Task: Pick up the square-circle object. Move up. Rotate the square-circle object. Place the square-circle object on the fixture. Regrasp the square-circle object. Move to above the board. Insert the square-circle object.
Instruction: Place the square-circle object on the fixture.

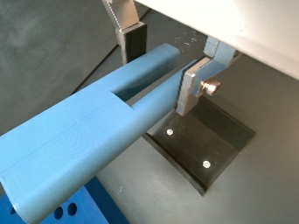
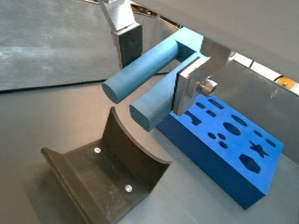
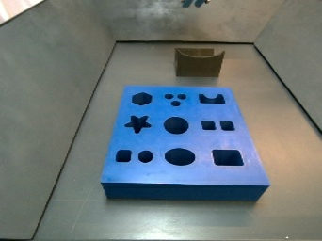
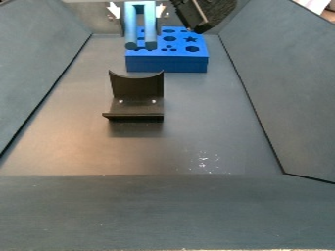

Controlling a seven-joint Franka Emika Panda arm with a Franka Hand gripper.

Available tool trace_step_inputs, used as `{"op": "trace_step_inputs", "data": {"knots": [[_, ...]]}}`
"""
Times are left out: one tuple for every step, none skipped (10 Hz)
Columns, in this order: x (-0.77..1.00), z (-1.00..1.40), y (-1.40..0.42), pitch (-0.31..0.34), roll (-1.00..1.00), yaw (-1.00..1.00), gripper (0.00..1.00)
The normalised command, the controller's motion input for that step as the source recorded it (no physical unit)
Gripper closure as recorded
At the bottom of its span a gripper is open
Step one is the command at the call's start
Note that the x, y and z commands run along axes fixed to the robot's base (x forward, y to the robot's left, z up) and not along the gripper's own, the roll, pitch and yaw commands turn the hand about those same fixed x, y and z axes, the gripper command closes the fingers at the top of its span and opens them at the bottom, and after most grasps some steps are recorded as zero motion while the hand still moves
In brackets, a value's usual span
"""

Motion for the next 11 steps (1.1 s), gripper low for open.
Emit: {"op": "trace_step_inputs", "data": {"knots": [[0.27, -0.01, 0.04, 0.094, -0.17, -0.05, 1.0], [0.21, -0.01, 0.04, 0.1, -0.17, -0.04, 1.0], [0.16, -1.0, 0.07, -0.006, -1.0, -0.13, 1.0], [0.15, -1.0, 0.08, -0.007, -1.0, -0.13, 1.0], [0.16, -1.0, 0.09, 0.011, -1.0, -0.14, 1.0], [0.17, -1.0, 0.09, 0.029, -1.0, -0.13, 1.0], [0.18, -1.0, 0.1, 0.038, -1.0, -0.13, 1.0], [0.2, -1.0, 0.11, 0.044, -0.98, -0.14, 1.0], [0.2, -1.0, 0.11, 0.042, -0.82, -0.13, 1.0], [0.22, -1.0, 0.12, 0.041, -0.61, -0.12, 1.0], [0.23, -1.0, 0.13, 0.043, -0.46, -0.11, 1.0]]}}
